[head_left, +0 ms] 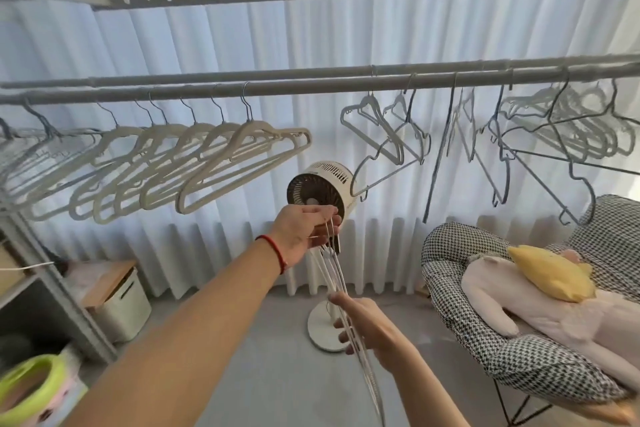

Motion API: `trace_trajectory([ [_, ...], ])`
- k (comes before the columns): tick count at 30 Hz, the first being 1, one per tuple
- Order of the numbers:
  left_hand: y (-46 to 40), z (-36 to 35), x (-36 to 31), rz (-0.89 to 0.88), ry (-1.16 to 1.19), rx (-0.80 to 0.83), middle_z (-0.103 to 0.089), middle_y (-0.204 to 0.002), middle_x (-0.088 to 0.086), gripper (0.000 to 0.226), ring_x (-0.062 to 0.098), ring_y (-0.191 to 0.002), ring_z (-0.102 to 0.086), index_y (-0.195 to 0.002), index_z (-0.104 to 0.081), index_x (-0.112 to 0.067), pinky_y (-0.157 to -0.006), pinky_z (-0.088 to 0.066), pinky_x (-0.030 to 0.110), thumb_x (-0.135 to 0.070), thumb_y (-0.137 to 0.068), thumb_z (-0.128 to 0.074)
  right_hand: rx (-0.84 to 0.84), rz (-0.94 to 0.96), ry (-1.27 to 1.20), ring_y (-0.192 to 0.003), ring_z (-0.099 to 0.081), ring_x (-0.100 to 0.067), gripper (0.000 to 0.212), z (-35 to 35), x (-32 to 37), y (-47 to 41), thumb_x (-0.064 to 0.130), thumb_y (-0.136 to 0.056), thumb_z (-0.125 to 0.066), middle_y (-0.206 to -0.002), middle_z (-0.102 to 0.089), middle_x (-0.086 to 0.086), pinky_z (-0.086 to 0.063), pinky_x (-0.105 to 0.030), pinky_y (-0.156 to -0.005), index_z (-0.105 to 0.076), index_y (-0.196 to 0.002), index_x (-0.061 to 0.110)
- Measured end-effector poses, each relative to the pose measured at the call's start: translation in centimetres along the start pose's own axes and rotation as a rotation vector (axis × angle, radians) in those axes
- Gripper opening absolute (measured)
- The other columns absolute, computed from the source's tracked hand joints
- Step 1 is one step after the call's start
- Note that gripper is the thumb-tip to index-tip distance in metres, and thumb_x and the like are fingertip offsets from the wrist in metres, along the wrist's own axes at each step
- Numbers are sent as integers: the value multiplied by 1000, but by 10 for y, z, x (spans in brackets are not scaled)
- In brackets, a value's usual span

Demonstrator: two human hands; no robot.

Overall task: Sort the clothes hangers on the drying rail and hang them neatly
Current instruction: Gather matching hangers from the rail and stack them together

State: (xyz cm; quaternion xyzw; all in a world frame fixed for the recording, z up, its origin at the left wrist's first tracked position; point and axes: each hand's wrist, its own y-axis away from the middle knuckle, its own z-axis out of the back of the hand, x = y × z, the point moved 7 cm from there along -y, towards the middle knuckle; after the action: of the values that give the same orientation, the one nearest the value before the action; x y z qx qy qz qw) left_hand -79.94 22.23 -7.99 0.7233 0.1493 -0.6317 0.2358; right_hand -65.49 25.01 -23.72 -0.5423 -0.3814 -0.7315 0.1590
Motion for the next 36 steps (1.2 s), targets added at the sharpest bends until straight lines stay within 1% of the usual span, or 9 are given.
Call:
trace_trajectory([
  [7, 2, 12, 3, -61, 23, -77, -74, -96, 15, 23, 18, -73, -64, -108, -71, 4, -67, -53, 29, -15, -95, -67, 5, -17, -17, -69, -64, -21, 63, -10, 3, 4, 70, -68, -68, -113, -68, -22, -57, -30, -57, -65, -103, 17],
  [15, -11, 36, 0, -79, -7, -76, -76, -94, 15, 20, 14, -67, -65, -107, -71, -1, -60, -53, 25, -18, -96, -66, -10, -53, -20, -70, -65, -21, 80, -29, 15, -6, 78, -57, -70, -102, -66, -17, -61, -35, -61, -63, -102, 12],
  [18, -19, 44, -18, -117, -41, -95, -75, -97, 18, 23, 17, -70, -68, -113, -66, -3, -58, -55, 24, -21, -99, -62, -29, -66, 15, -83, -70, -24, 92, -33, 34, -15, 84, -59, -68, -111, -66, -17, -65, -46, -74, -60, -113, 10],
  [20, -27, 53, -36, -142, -63, -124, -73, -100, 20, 25, 22, -75, -69, -115, -63, -5, -58, -57, 26, -25, -101, -57, -76, -67, 42, -98, -70, -29, 99, -30, 54, -21, 87, -66, -64, -116, -66, -14, -62, -50, -85, -56, -128, 10],
  [22, -33, 63, -55, -199, -150, -165, -70, -99, 15, 23, 20, -77, -67, -113, -63, -10, -60, -57, 28, -26, -99, -55, -106, -43, 35, -101, -68, -30, 97, -29, 84, -25, 87, -72, -59, -116, -65, -11, -62, -49, -83, -52, -134, 13],
  [25, -36, 78, -78, -279, -235, -220, -69, -100, 13, 20, 21, -82, -69, -111, -63, -19, -73, -62, 39, -20, -92, -57, -129, 35, 30, -91, -69, -27, 86, -27, 145, -30, 83, -80, -54, -106, -68, -9, -61, -41, -72, -57, -129, 13],
  [29, -35, 97, -91, -333, -278, -246, -71, -93, 9, 17, 22, -84, -71, -105, -63, -24, -78, -62, 45, -20, -90, -57, -145, 138, 46, -91, -72, -32, 84, -28, 236, -32, 84, -79, -54, -100, -72, -16, -61, -48, -89, -64, -119, 11],
  [32, -37, 112, -94, -370, -311, -248, -71, -95, 5, 13, 20, -84, -71, -99, -61, -29, -77, -63, 45, -18, -93, -57, -157, 129, 113, -104, -69, -38, 96, -28, 283, -41, 88, -72, -56, -116, -67, -22, -56, -52, -99, -56, -131, 12],
  [36, -40, 132, -96, -388, -357, -227, -70, -97, 2, 14, 17, -85, -70, -98, -61, -31, -78, -62, 43, -18, -92, -59, -133, 69, 84, -104, -70, -43, 110, -32, 305, -59, 88, -64, -63, -126, -61, -28, -58, -54, -95, -50, -139, 8],
])
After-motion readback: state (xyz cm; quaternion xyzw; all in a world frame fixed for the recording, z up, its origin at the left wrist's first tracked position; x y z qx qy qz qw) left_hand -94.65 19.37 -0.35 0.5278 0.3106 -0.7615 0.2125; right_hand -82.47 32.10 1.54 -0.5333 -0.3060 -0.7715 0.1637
